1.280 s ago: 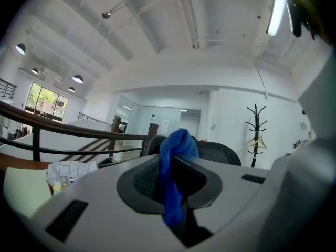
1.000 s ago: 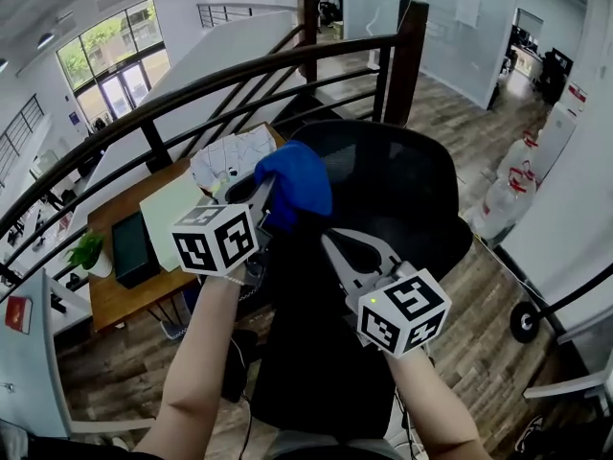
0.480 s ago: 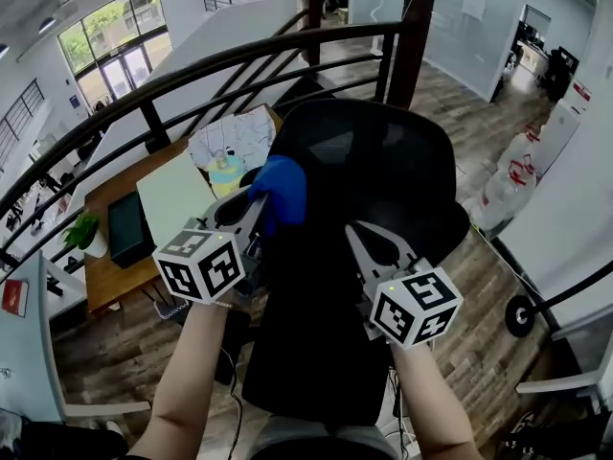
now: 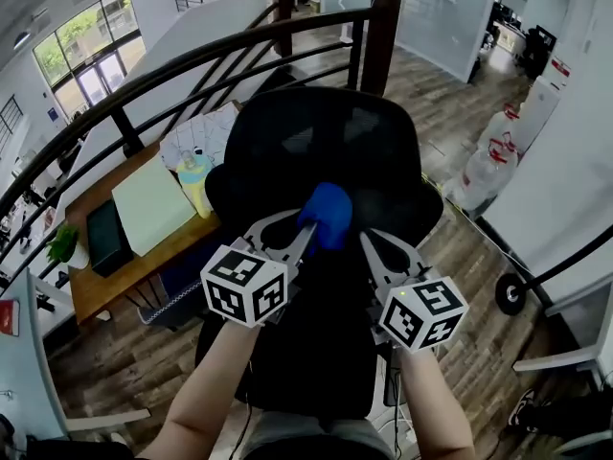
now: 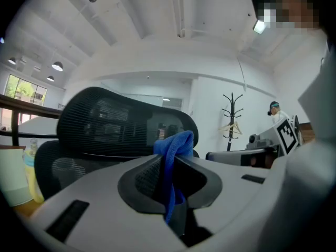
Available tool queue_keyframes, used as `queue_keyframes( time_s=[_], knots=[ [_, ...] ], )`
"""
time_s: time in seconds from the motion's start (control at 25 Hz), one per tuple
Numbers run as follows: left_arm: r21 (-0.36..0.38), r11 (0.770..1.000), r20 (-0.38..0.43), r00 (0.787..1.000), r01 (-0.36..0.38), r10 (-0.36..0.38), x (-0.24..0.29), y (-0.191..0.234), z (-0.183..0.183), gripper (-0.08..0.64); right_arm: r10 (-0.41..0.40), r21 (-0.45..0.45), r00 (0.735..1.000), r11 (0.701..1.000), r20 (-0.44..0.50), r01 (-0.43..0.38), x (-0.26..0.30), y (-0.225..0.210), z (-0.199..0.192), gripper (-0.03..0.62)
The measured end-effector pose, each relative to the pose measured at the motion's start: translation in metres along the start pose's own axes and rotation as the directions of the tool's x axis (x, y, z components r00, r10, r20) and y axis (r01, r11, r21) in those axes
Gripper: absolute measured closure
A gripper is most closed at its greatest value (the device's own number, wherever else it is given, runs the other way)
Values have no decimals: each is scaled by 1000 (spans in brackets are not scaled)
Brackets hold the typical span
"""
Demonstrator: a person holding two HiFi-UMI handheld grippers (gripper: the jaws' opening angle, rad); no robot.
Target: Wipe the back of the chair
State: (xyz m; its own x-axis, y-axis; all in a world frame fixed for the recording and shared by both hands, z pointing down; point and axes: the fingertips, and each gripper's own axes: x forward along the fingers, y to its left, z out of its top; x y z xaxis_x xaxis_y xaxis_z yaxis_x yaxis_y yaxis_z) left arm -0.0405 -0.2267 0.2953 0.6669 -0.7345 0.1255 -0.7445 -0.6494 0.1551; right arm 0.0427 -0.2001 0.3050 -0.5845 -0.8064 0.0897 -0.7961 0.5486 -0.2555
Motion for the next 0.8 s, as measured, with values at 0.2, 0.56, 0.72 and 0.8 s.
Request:
queue_keyframes(
  time_s=[0.2, 0.56, 0.72, 0.8],
  knots=[
    [30, 997, -62, 995, 75, -73, 45, -40, -26, 500, -108, 24, 994, 994, -1, 108, -28, -50, -10, 563],
    [-30, 970, -147, 959, 240, -242, 121, -97, -68, 500, -247, 126, 969, 961, 3, 245, -71, -130, -25, 563],
    [-32, 959, -146, 947, 283, -285, 146, -116, -72, 501, -285, 135, 958, 949, -6, 283, -84, -151, -29, 563],
    [-36, 956, -138, 946, 292, -294, 157, -121, -72, 500, -298, 137, 955, 945, -9, 296, -87, -158, -30, 563]
  ],
)
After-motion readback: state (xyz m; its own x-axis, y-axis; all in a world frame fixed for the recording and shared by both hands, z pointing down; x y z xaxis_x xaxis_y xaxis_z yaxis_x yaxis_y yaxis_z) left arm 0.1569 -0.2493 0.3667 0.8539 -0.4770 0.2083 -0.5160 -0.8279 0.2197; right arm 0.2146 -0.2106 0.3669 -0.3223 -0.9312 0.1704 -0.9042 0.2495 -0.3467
